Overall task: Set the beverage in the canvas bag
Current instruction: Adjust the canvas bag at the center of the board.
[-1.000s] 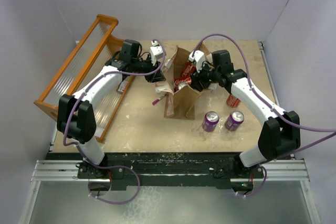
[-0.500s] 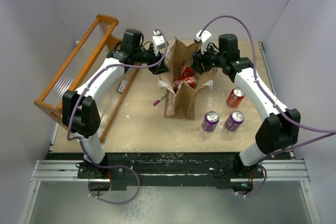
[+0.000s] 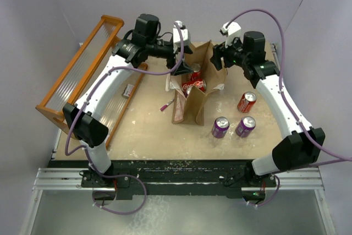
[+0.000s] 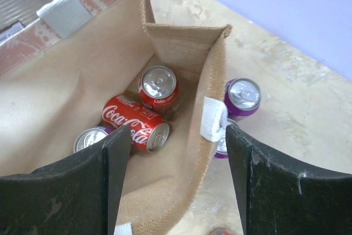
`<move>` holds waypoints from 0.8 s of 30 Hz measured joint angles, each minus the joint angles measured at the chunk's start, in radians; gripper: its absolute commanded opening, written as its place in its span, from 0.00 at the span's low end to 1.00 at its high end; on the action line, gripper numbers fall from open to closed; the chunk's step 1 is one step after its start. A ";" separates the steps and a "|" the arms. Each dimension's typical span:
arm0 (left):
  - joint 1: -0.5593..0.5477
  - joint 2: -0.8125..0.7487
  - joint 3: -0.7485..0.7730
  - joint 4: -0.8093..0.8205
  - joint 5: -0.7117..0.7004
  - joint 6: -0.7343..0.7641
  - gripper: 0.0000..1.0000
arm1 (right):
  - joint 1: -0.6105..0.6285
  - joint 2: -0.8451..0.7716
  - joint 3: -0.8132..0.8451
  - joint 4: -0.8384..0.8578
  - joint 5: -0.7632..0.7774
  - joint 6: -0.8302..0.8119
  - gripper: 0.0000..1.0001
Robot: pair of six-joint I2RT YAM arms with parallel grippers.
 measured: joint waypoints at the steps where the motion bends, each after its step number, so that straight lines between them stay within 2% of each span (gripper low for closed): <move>1: -0.018 0.002 0.026 -0.038 0.011 0.018 0.84 | -0.004 -0.016 0.000 0.001 0.013 0.000 0.73; 7: -0.073 0.073 0.154 -0.245 0.046 0.122 0.84 | -0.008 -0.048 0.010 0.006 0.069 -0.003 0.72; 11: -0.094 0.200 0.278 -0.404 0.043 0.193 0.83 | -0.020 0.020 0.069 -0.019 0.087 -0.006 0.71; 14: -0.115 0.285 0.322 -0.502 0.026 0.228 0.78 | -0.037 0.083 0.104 -0.042 0.088 -0.007 0.69; 15: -0.122 0.304 0.322 -0.533 0.016 0.238 0.75 | -0.042 0.102 0.111 -0.049 0.088 -0.008 0.69; 18: -0.142 0.325 0.314 -0.584 0.005 0.246 0.56 | -0.054 0.154 0.120 -0.082 0.086 -0.008 0.64; 24: -0.179 0.287 0.250 -0.622 -0.005 0.289 0.24 | -0.061 0.193 0.120 -0.106 0.067 -0.004 0.41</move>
